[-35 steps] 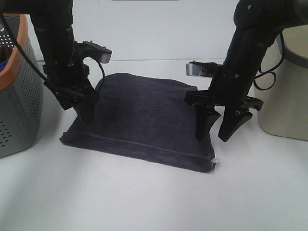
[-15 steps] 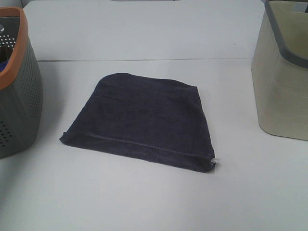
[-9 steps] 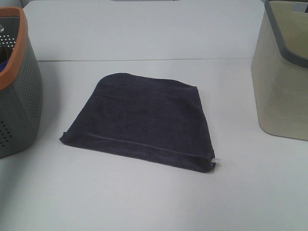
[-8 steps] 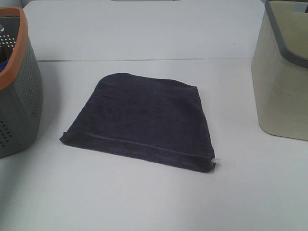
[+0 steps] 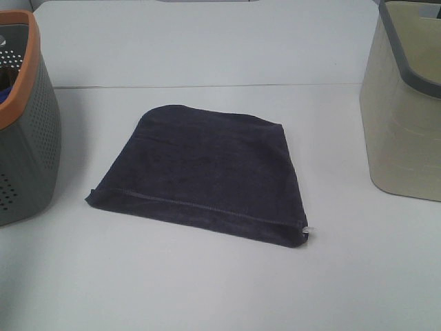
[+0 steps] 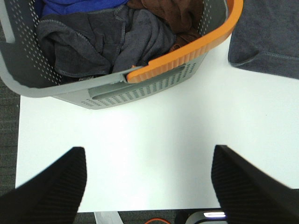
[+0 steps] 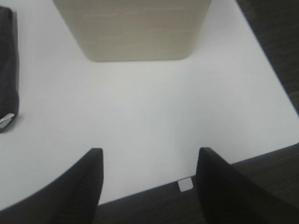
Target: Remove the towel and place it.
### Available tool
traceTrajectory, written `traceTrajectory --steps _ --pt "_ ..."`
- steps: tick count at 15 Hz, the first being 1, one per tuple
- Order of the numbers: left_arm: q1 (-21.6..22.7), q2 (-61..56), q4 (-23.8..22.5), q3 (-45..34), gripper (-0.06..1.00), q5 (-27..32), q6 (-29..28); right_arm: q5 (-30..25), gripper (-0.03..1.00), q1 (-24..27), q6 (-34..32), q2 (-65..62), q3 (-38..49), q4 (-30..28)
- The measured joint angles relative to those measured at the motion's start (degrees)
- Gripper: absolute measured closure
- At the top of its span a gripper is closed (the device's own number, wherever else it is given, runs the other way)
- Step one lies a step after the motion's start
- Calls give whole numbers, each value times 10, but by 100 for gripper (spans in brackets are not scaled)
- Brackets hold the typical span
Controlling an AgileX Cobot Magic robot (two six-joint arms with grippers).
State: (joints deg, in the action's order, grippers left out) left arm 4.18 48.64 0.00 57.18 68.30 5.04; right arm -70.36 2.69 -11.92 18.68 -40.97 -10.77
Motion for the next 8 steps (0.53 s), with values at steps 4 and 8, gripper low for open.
traceTrajectory --steps 4,8 --pt "0 -151 -3 -90 24 -14 2 -1 39 0 7 -78 3 -19" --pt "-18 -277 -7 -150 24 -14 8 -1 41 -17 21 -124 3 -14"
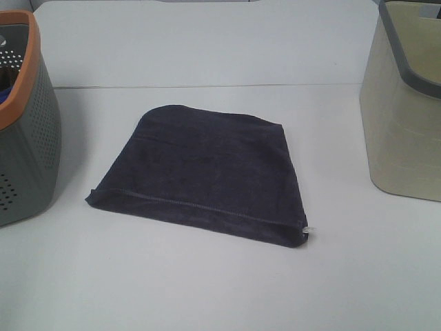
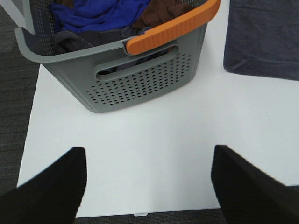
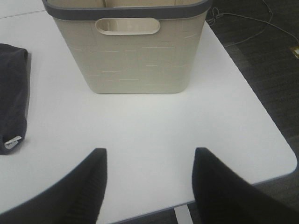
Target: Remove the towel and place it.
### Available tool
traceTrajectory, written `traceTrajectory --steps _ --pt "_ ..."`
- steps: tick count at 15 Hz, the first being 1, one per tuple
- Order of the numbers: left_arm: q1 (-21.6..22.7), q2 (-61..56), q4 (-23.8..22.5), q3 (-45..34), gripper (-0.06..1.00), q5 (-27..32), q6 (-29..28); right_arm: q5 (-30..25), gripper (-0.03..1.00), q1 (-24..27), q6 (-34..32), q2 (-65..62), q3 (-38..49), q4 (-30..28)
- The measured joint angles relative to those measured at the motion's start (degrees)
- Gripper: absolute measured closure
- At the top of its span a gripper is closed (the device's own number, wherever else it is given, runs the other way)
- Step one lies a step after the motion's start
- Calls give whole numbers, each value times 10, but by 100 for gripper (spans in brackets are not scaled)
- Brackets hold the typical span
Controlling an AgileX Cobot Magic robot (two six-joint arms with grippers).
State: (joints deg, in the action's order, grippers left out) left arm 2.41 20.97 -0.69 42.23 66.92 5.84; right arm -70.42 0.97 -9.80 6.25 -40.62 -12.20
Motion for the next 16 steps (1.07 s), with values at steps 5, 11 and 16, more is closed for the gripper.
traceTrajectory --steps 5,11,16 --pt "-9 -128 -1 -85 24 -34 11 1 41 -3 29 -19 25 64" --pt "-9 -213 47 -134 24 -64 19 81 42 -3 59 -19 103 122" --pt "-9 -213 49 -136 24 -66 20 105 43 -3 127 -64 107 168"
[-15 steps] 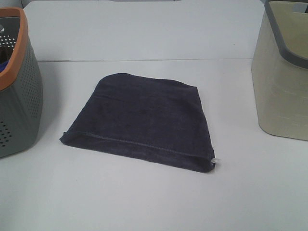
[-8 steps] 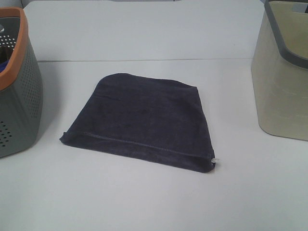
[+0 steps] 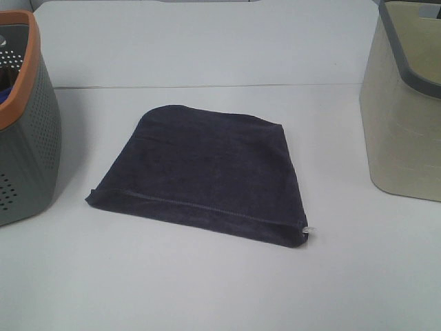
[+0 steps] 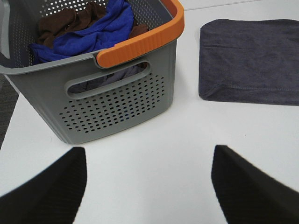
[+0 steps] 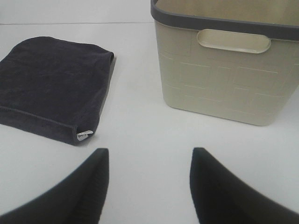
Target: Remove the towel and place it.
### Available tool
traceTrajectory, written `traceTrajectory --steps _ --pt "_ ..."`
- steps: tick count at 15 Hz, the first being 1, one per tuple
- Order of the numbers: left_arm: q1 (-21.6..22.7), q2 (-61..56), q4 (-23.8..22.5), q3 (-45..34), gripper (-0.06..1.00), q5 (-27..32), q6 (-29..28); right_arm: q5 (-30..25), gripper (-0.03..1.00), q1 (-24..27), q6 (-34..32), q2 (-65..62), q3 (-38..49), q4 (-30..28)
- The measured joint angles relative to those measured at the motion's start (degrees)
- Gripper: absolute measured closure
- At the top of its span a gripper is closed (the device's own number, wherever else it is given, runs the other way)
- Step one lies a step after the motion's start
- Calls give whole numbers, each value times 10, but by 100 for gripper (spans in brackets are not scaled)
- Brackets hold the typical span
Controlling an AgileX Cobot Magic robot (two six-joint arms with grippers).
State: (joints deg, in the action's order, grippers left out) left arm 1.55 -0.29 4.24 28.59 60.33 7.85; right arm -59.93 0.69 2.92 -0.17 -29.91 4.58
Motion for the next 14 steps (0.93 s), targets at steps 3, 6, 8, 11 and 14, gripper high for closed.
traceTrajectory --steps 3,6,8,11,14 --pt "0 0 1 0 24 0 0 -7 43 0 3 0 10 6" --pt "0 0 2 0 24 0 -2 -7 43 0 -21 0 11 -7" --pt "0 0 1 0 24 0 -44 -7 43 0 -60 0 11 -37" --pt "0 0 -3 0 24 -1 -58 -7 43 0 -68 0 11 -37" --pt "0 0 -3 0 24 -1 -58 -7 43 0 -68 0 11 -37"
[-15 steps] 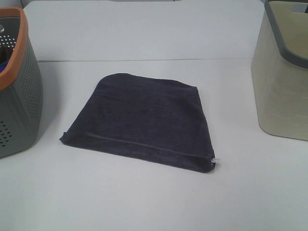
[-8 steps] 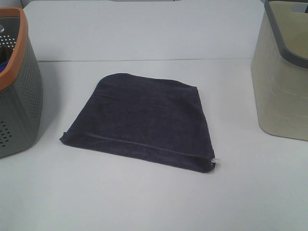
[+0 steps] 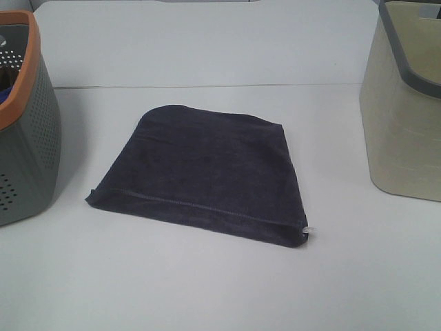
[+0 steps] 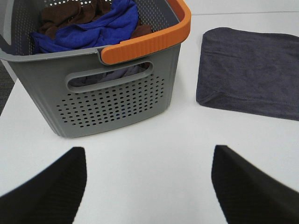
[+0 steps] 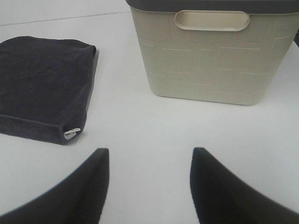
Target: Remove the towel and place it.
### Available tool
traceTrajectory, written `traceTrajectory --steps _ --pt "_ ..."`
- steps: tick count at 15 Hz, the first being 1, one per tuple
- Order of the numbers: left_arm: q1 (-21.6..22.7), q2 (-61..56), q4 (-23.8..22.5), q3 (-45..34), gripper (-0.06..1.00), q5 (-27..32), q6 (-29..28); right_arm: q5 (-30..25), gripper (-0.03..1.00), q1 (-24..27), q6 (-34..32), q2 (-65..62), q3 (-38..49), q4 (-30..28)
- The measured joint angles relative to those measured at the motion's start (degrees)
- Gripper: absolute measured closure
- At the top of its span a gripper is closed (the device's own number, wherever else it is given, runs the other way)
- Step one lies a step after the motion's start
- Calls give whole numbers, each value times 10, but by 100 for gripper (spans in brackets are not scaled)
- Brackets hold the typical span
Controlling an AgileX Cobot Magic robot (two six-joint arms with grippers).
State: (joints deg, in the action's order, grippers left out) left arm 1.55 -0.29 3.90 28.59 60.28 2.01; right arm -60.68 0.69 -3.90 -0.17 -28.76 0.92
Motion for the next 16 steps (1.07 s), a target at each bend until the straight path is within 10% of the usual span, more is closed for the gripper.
traceTrajectory --steps 16 --pt "0 0 0 0 24 -3 -2 0 43 0 16 0 0 -13"
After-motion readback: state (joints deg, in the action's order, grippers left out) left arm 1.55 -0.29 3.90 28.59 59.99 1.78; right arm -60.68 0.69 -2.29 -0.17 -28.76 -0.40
